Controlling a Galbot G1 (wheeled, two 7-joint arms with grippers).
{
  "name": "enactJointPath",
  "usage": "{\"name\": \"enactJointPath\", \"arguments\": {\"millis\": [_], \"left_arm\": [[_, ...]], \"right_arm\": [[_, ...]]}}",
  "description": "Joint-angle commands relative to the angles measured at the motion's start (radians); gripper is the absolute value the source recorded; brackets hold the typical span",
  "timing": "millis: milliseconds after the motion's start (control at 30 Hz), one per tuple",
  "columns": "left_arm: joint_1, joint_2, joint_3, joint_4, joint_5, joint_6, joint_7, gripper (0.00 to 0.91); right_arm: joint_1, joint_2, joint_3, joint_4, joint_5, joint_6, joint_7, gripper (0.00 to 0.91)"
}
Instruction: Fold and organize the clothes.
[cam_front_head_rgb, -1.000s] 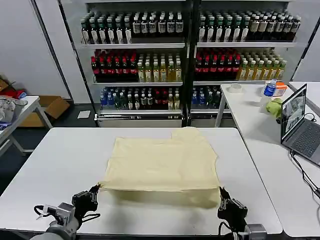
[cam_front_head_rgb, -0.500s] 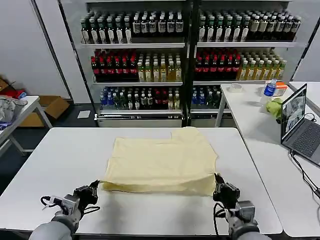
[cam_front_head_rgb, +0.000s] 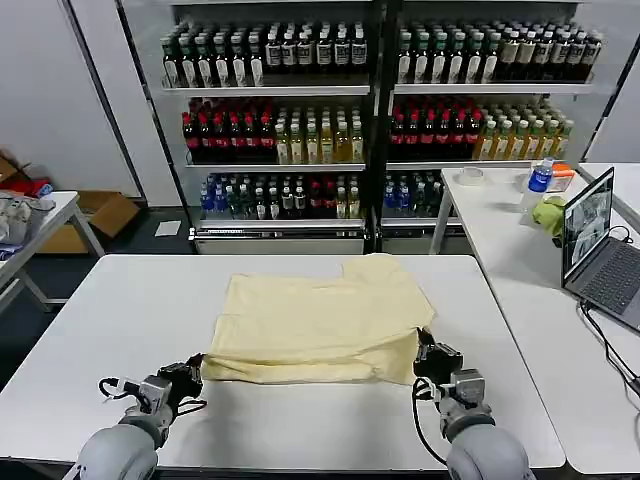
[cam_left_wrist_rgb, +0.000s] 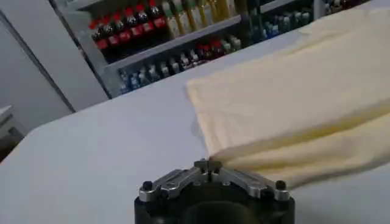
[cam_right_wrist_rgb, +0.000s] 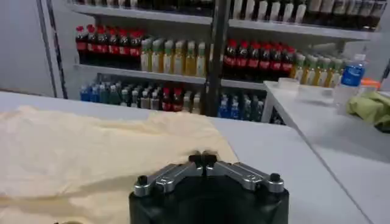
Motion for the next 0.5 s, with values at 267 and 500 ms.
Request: {"name": "enactJointPath", "arguments": {"millis": [267, 500], "left_arm": [[-0.096, -0.007, 0.04, 0.061, -0.011, -0.014, -0.007, 0.01], [-0.091, -0.022, 0.044, 0.067, -0.007, -0.019, -0.012, 0.01]], "right_arm": [[0.061, 0.022, -0.022, -0.112, -0.015, -0.001, 0.006, 0.0], [0.076, 0.045, -0.037, -0.142, -0.043, -0.019, 0.005, 0.887]]}}
